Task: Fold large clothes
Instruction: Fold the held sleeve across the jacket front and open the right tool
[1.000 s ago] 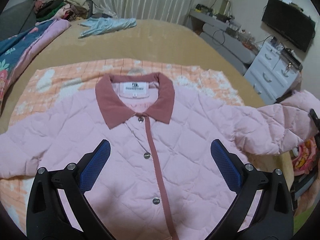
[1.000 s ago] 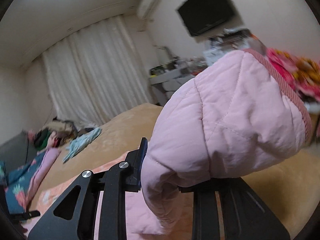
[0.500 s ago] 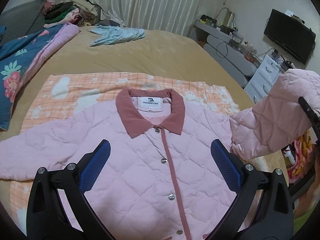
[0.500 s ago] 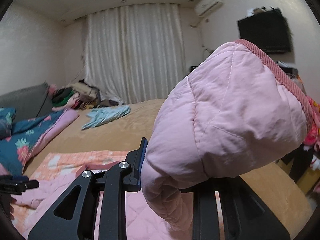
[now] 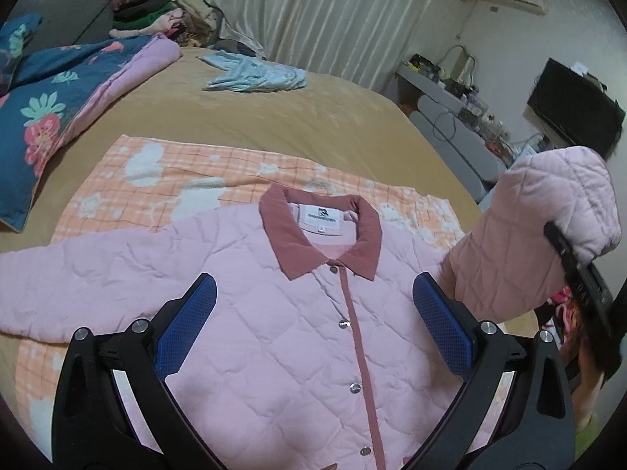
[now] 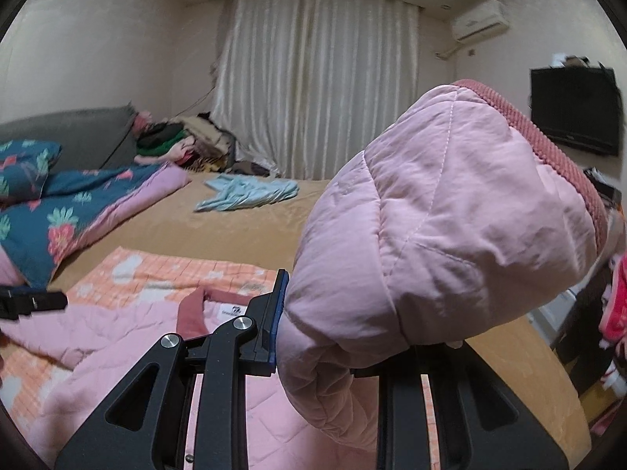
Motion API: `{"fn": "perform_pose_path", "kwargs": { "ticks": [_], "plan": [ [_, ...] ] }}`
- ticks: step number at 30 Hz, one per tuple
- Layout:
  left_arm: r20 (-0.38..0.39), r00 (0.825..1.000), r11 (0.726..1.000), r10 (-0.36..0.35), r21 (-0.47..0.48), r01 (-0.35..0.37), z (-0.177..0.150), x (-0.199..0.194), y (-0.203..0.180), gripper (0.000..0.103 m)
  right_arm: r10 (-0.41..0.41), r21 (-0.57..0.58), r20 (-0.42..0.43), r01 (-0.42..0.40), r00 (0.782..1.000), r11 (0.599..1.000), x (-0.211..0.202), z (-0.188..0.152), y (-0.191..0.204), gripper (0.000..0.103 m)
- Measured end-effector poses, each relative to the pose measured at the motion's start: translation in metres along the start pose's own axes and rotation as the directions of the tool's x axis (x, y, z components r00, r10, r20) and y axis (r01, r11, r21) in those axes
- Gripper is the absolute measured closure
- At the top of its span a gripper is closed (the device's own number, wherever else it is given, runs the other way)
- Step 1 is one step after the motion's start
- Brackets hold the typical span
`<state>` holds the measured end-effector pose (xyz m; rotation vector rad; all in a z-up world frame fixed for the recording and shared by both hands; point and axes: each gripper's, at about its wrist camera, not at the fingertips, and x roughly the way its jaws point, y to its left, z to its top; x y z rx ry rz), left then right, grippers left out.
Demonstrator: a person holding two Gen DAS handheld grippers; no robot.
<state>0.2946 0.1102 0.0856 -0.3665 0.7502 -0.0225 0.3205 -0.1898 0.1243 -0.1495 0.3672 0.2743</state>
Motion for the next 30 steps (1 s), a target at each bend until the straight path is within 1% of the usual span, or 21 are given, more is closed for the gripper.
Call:
{"fn": "perform_pose_path", "kwargs": {
  "ticks": [4,8,14,17,19,24,27,30],
  "plan": [
    [0.009,1.0,0.999,-0.006,-0.041,0.006,0.002,-0.006,0.017,0.009,0.018,-0.044,-0.016,-0.019,1.0,0.999,0.01,-0.003,0.025,0.08],
    [0.008,1.0,0.997,0.007,-0.073,-0.007,0.003,-0.006,0.031,0.009,0.047,-0.058,-0.037,-0.049,0.998,0.997,0.02,-0.009,0.044,0.08],
    [0.011,1.0,0.993,-0.004,-0.119,0.006,0.002,-0.007,0.051,0.009,0.073,-0.099,-0.071,-0.08,0.995,0.992,0.036,-0.02,0.075,0.08],
    [0.013,0.999,0.988,-0.036,-0.15,0.038,-0.001,-0.005,0.059,0.009,0.085,-0.11,-0.088,-0.095,0.992,0.989,0.044,-0.027,0.088,0.08],
    [0.01,0.999,0.987,-0.036,-0.157,0.037,-0.003,-0.004,0.063,0.009,0.094,-0.115,-0.103,-0.106,0.99,0.988,0.051,-0.032,0.097,0.08],
    [-0.004,0.997,0.979,-0.078,-0.187,0.076,-0.012,0.003,0.072,0.009,0.111,-0.127,-0.144,-0.129,0.983,0.983,0.071,-0.052,0.121,0.08],
    [-0.002,0.995,0.975,-0.104,-0.2,0.102,-0.015,0.007,0.076,0.009,0.118,-0.149,-0.181,-0.146,0.976,0.978,0.084,-0.069,0.137,0.08],
    [-0.018,0.993,0.974,-0.116,-0.199,0.11,-0.017,0.013,0.076,0.009,0.127,-0.149,-0.225,-0.163,0.966,0.975,0.098,-0.087,0.149,0.08]
  ]
}}
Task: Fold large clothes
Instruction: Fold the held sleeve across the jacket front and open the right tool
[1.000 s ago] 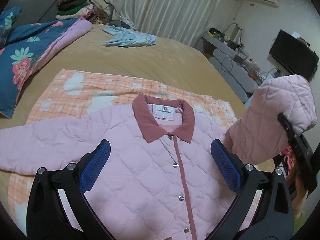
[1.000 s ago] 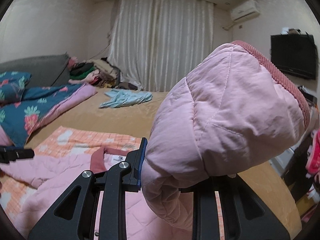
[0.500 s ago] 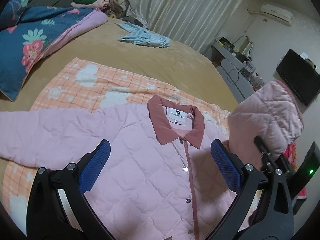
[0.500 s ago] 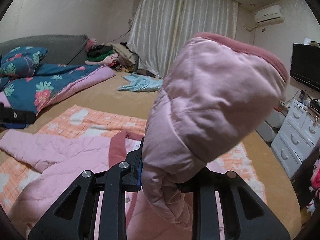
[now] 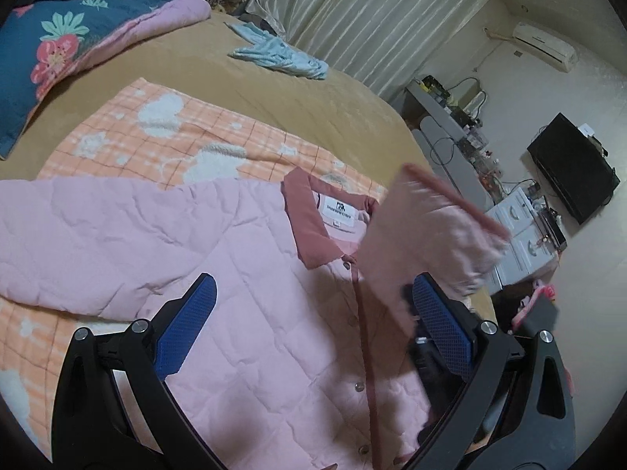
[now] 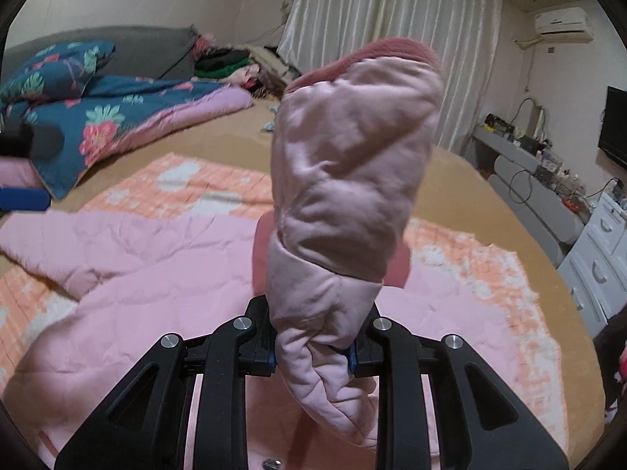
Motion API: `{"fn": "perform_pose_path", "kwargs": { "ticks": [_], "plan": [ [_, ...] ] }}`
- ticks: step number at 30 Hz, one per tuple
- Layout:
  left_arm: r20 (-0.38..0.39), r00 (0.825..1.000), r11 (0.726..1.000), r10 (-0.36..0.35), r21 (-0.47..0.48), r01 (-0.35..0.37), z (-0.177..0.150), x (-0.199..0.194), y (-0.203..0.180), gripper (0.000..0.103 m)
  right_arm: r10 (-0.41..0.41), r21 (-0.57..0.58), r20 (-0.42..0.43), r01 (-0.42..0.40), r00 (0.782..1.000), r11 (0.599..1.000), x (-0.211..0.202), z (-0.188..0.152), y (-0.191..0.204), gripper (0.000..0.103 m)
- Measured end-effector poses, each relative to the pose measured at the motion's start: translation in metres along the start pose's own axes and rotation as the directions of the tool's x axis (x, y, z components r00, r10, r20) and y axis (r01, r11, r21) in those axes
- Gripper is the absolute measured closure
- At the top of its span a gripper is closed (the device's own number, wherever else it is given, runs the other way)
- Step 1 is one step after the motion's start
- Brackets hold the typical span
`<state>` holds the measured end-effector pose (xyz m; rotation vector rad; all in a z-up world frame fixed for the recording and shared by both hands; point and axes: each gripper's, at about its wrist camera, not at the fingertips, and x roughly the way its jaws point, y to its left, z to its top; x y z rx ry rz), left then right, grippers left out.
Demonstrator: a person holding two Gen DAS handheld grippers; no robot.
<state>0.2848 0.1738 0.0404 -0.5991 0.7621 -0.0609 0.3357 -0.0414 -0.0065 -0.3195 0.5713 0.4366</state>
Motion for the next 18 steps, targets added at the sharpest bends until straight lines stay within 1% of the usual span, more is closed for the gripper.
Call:
{"fn": "perform_pose_path", "kwargs": {
  "ticks": [3,5,8,10,11,12,13,14,15,16,18],
  "plan": [
    [-0.016,1.0,1.0,-0.015,-0.003,0.014,-0.002,0.006,0.0,0.009,0.026,0.009,-0.05,-0.026,0.998,1.0,0.018,-0.011,0.011,0.078],
    [-0.029,0.999,0.999,-0.035,-0.015,0.034,-0.005,0.01,0.002,0.009,0.062,0.024,-0.079,-0.06,0.995,0.998,0.029,-0.018,0.019,0.076],
    [-0.053,0.997,0.997,-0.064,-0.046,0.061,-0.009,0.02,0.006,0.009,0.108,0.015,-0.122,-0.107,0.987,0.994,0.041,-0.029,0.036,0.069],
    [-0.074,0.994,0.994,-0.082,-0.076,0.076,-0.014,0.029,0.012,0.009,0.143,0.009,-0.144,-0.143,0.979,0.99,0.045,-0.034,0.047,0.059],
    [-0.082,0.993,0.993,-0.086,-0.085,0.079,-0.016,0.031,0.014,0.009,0.156,0.008,-0.151,-0.156,0.976,0.988,0.046,-0.037,0.051,0.057],
    [-0.091,0.992,0.992,-0.09,-0.096,0.082,-0.019,0.035,0.017,0.009,0.174,0.009,-0.159,-0.175,0.972,0.984,0.046,-0.039,0.054,0.051],
    [-0.099,0.991,0.991,-0.093,-0.105,0.083,-0.021,0.038,0.019,0.009,0.199,0.018,-0.17,-0.199,0.965,0.98,0.045,-0.041,0.056,0.04],
    [-0.114,0.989,0.99,-0.096,-0.119,0.082,-0.025,0.043,0.024,0.009,0.21,0.024,-0.176,-0.209,0.962,0.978,0.043,-0.042,0.056,0.035],
    [-0.12,0.988,0.989,-0.095,-0.125,0.08,-0.026,0.046,0.027,0.009,0.229,0.03,-0.182,-0.227,0.956,0.973,0.039,-0.045,0.057,0.025],
    [-0.13,0.988,0.988,-0.088,-0.134,0.071,-0.03,0.05,0.031,0.009,0.24,0.03,-0.181,-0.238,0.954,0.971,0.036,-0.047,0.056,0.02],
    [-0.149,0.986,0.988,-0.072,-0.144,0.05,-0.036,0.058,0.037,0.009,0.257,0.038,-0.179,-0.254,0.95,0.966,0.025,-0.05,0.05,0.015]
  ]
}}
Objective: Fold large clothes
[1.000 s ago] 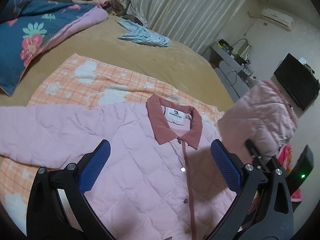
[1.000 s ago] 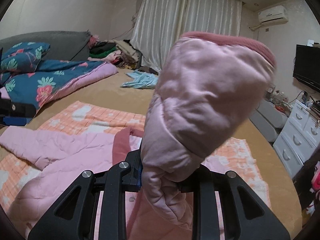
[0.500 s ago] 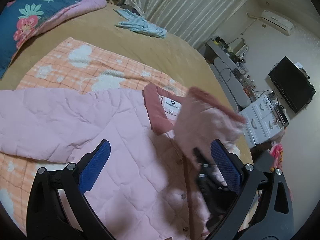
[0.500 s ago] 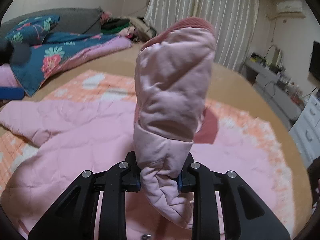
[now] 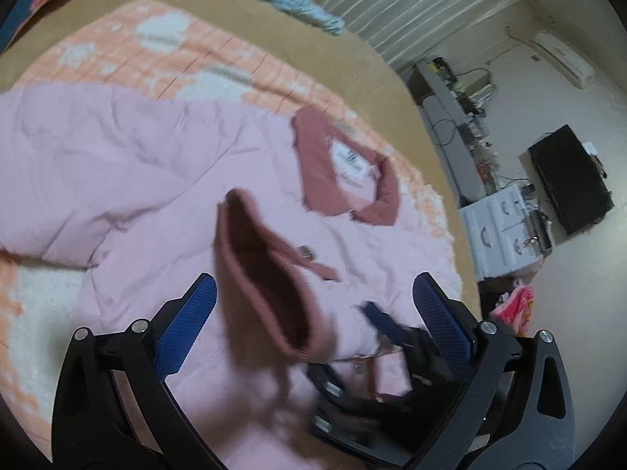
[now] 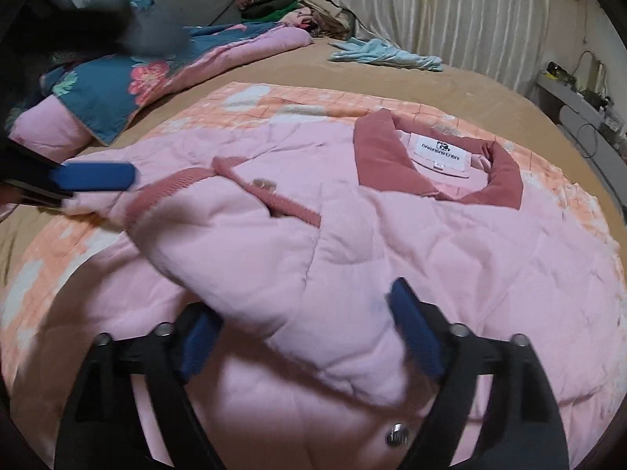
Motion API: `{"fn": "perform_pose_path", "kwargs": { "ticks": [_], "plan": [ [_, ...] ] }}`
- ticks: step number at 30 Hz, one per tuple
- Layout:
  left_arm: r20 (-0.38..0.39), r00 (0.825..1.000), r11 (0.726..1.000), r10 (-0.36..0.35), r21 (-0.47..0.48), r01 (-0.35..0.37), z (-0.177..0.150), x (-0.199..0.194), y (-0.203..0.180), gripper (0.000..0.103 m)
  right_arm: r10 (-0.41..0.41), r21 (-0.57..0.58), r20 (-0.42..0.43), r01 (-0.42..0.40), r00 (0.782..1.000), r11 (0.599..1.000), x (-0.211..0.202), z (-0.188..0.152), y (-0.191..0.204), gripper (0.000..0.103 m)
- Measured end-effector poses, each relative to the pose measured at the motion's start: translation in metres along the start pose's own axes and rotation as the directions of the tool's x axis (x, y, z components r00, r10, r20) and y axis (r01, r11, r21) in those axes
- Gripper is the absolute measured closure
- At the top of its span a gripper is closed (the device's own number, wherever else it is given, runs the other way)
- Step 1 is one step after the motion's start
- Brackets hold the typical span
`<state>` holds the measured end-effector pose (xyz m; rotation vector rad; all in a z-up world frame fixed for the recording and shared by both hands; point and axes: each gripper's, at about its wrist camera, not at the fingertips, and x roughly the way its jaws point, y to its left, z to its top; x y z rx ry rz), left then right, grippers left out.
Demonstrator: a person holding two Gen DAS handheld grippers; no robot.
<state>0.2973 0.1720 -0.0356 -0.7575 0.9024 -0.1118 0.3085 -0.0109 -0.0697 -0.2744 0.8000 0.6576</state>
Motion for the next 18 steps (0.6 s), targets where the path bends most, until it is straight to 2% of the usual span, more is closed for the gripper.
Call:
{"fn": "perform_pose_path", "kwargs": {
  "ticks": [3,5,9,11,12,13,14,16,18],
  "plan": [
    [-0.03,0.999,0.999,0.041,-0.008,-0.041,-0.01,0.014,0.009,0.009,0.03,0.051,0.012,-0.031,0.999,0.998,-0.025,-0.014,-0.016,0.011],
    [-0.055,0.998,0.999,0.041,-0.016,-0.042,-0.017,0.025,0.013,0.009,0.026,0.085,0.024,-0.028,0.999,0.996,-0.038,-0.021,-0.029,0.011],
    [-0.09,0.995,0.998,-0.038,-0.048,0.034,-0.029,0.045,0.02,0.011,-0.042,0.171,0.041,0.034,0.998,0.985,-0.065,-0.041,-0.064,0.011],
    [-0.11,0.993,0.998,-0.043,-0.044,0.039,-0.034,0.055,0.021,0.029,-0.087,0.211,0.042,0.076,0.995,0.975,-0.075,-0.052,-0.079,0.011],
    [-0.113,0.993,0.999,-0.023,-0.03,0.02,-0.035,0.058,0.019,0.048,-0.104,0.234,0.042,0.092,0.994,0.968,-0.081,-0.058,-0.087,0.011],
    [-0.11,0.994,1.0,0.01,0.001,-0.01,-0.037,0.06,0.016,0.056,-0.118,0.257,0.042,0.104,0.992,0.961,-0.085,-0.064,-0.095,0.011],
    [-0.104,0.994,0.999,0.018,0.028,-0.016,-0.036,0.06,0.013,0.069,-0.133,0.278,0.037,0.117,0.99,0.953,-0.088,-0.069,-0.103,0.011],
    [-0.081,0.996,0.996,0.048,0.075,-0.042,-0.033,0.056,0.005,0.082,-0.163,0.308,0.032,0.146,0.986,0.94,-0.095,-0.081,-0.117,0.011],
    [-0.042,0.998,0.989,0.056,0.139,-0.05,-0.025,0.044,-0.008,0.085,-0.19,0.339,0.028,0.17,0.981,0.925,-0.103,-0.089,-0.133,0.011]
  ]
}}
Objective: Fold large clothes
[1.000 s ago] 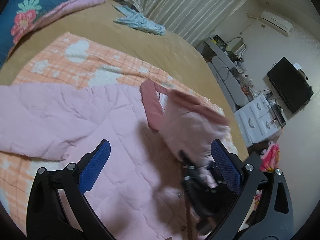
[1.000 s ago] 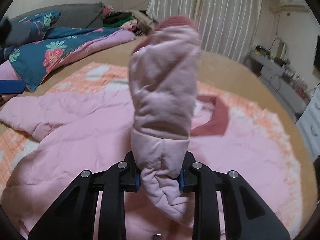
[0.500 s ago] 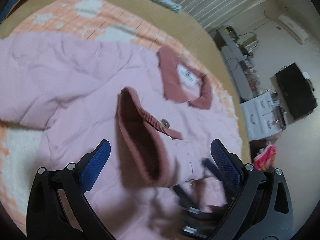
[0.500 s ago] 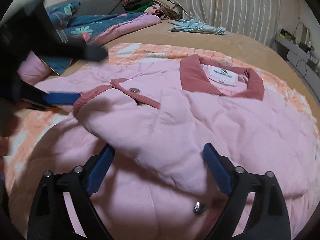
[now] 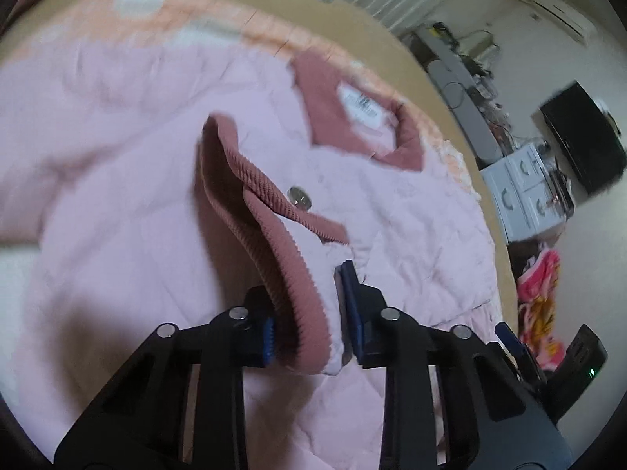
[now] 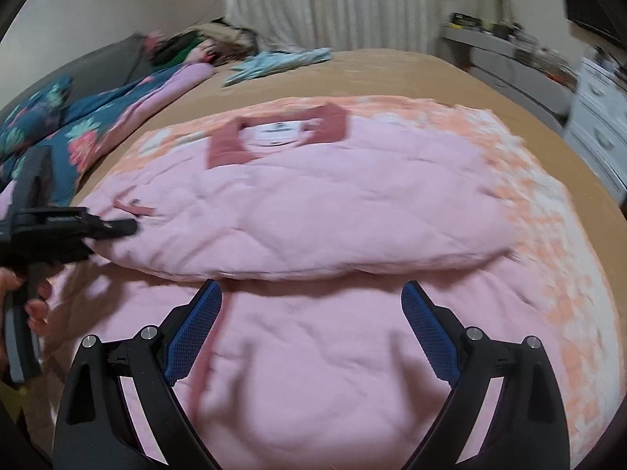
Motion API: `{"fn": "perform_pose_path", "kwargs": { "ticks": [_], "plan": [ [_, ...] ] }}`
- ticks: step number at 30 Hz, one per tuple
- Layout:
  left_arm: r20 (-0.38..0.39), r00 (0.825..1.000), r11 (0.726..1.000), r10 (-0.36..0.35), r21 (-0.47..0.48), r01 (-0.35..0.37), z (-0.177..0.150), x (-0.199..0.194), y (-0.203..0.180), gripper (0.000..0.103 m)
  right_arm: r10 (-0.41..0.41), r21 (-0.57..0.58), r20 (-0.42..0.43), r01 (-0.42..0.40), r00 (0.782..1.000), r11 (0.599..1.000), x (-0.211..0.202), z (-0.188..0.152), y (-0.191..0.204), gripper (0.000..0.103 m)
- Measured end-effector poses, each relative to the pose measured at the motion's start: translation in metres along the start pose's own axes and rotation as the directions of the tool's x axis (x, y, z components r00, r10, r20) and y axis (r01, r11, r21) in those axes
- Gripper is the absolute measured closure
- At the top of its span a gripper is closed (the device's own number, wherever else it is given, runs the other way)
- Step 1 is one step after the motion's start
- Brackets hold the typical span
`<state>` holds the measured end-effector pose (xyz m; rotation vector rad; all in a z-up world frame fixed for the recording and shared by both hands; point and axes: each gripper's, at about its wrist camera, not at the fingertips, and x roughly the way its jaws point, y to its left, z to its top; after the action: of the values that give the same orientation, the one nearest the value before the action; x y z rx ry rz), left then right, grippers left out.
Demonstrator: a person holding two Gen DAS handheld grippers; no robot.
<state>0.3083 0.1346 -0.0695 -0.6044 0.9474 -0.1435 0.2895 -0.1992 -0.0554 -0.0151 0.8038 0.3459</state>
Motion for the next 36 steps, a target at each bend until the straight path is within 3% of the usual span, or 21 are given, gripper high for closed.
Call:
{"fn": "perform_pose_path", "kwargs": {
  "ticks": [3,7,14,18,21,25,33,35,36],
  "plan": [
    [0.082,0.996,0.993,0.015,0.114,-0.024,0.014,-0.025,-0.023,0.088,-0.034,0.04,0.01,0.034,0.999,0.999,-0.006,0.004,-0.022,0.011],
    [0.137,0.99,0.973,0.043,0.218,-0.073,0.026,-0.044,-0.04,0.088,-0.06,0.101,0.039,0.056,0.997,0.993,-0.015,0.018,-0.049,0.011],
    [0.085,0.985,0.969,0.151,0.186,-0.165,0.011,-0.013,-0.007,0.087,-0.044,0.066,-0.008,0.045,0.999,0.997,0.007,0.043,-0.047,0.011],
    [0.046,0.979,0.964,0.198,0.171,-0.203,-0.001,0.004,0.01,0.087,-0.031,0.04,-0.09,0.035,0.995,0.999,0.041,0.05,-0.039,0.011],
    [0.038,0.976,0.96,0.214,0.175,-0.217,-0.006,0.009,0.017,0.083,-0.075,0.048,-0.175,0.085,0.982,0.995,0.071,0.046,-0.046,0.011],
    [0.045,0.971,0.952,0.236,0.19,-0.24,-0.007,0.012,0.017,0.074,-0.122,0.032,-0.21,0.131,0.97,0.991,0.089,0.035,-0.048,0.01],
    [0.038,0.961,0.943,0.273,0.189,-0.275,-0.009,0.01,0.017,0.057,-0.102,0.11,-0.219,0.129,0.97,0.986,0.093,0.026,-0.056,0.009],
    [0.041,0.962,0.944,0.269,0.185,-0.272,-0.01,0.001,0.014,0.041,-0.071,0.165,-0.193,0.103,0.979,0.981,0.077,0.025,-0.055,0.008],
    [0.043,0.963,0.946,0.265,0.183,-0.268,-0.011,-0.003,0.014,0.038,-0.037,0.198,-0.172,0.071,0.984,0.978,0.067,0.023,-0.054,0.008]
  ]
}}
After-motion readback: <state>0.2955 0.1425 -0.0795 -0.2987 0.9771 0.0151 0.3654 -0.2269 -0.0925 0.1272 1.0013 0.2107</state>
